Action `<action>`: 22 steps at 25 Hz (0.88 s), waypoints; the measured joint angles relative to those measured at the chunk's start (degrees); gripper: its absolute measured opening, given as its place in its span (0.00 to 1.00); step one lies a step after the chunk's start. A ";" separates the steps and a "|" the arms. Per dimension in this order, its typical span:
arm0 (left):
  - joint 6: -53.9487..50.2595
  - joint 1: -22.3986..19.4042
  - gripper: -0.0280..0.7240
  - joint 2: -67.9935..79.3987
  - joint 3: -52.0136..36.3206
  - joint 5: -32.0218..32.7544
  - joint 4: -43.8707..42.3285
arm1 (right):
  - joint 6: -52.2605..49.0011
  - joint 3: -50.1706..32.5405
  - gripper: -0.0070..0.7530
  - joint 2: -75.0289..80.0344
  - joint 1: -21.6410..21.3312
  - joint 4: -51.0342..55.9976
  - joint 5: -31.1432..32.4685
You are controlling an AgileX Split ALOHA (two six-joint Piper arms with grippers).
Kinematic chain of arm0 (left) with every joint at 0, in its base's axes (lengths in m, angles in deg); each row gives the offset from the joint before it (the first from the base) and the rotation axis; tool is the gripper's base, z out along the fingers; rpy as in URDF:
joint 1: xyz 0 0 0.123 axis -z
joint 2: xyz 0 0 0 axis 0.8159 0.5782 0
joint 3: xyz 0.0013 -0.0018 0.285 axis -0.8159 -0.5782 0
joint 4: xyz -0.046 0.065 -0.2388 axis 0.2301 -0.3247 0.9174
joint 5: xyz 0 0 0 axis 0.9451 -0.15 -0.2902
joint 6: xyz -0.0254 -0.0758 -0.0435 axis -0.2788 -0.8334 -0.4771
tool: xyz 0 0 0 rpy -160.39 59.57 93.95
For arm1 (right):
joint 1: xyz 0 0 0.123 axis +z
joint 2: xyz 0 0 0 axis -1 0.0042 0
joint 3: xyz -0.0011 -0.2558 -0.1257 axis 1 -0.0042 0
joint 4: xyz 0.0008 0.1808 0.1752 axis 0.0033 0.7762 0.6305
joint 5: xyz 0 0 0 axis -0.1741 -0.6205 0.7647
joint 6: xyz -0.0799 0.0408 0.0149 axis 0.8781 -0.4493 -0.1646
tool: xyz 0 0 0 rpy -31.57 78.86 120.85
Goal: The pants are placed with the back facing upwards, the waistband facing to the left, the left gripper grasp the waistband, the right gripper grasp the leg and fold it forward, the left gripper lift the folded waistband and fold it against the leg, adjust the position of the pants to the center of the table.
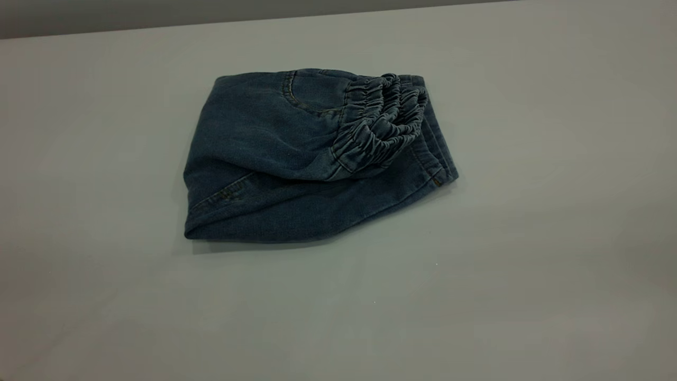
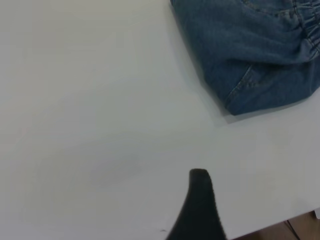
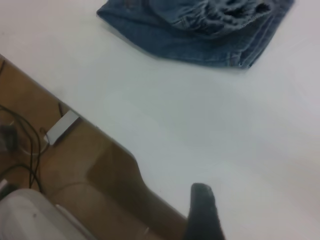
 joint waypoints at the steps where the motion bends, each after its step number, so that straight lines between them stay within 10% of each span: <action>1: 0.00 0.00 0.74 0.00 0.00 0.00 -0.02 | 0.00 0.00 0.61 -0.38 -1.31 0.87 0.00; 12: -0.13 -4.08 0.74 -2.04 0.05 0.22 -0.15 | 0.05 0.00 0.61 -11.71 -28.96 3.01 0.04; 22: -0.06 -8.02 0.74 -9.26 0.05 0.22 -0.20 | 0.05 -0.18 0.61 -14.61 -30.99 3.59 1.20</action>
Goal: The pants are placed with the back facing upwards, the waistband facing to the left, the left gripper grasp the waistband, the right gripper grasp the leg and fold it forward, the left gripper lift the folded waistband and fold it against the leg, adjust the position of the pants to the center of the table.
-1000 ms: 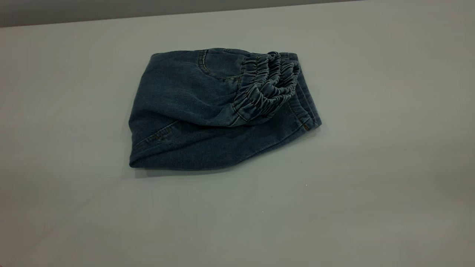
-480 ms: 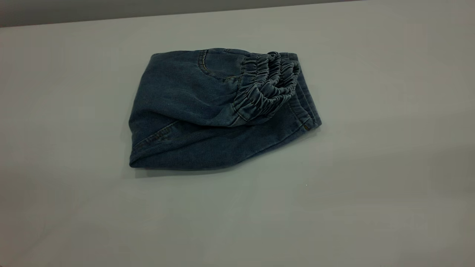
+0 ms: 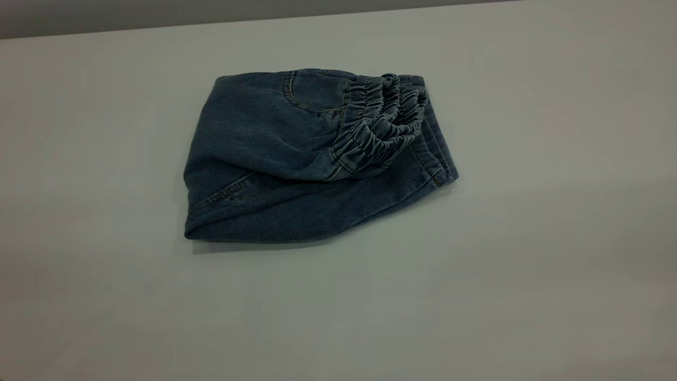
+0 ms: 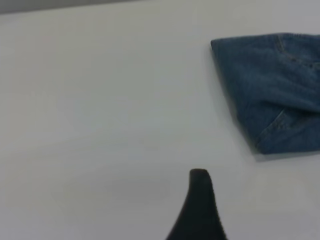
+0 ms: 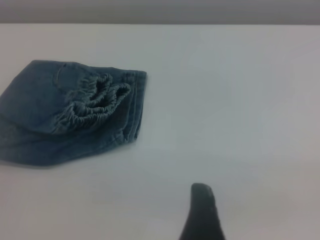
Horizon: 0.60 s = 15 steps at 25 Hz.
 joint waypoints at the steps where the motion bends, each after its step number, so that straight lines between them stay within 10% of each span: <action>1: 0.00 0.00 0.74 -0.56 0.00 0.00 0.00 | 0.00 0.00 0.61 0.00 0.00 0.00 -0.05; 15: 0.00 0.00 0.74 -1.91 0.00 0.00 0.00 | 0.00 0.00 0.61 0.07 0.05 -0.10 -0.24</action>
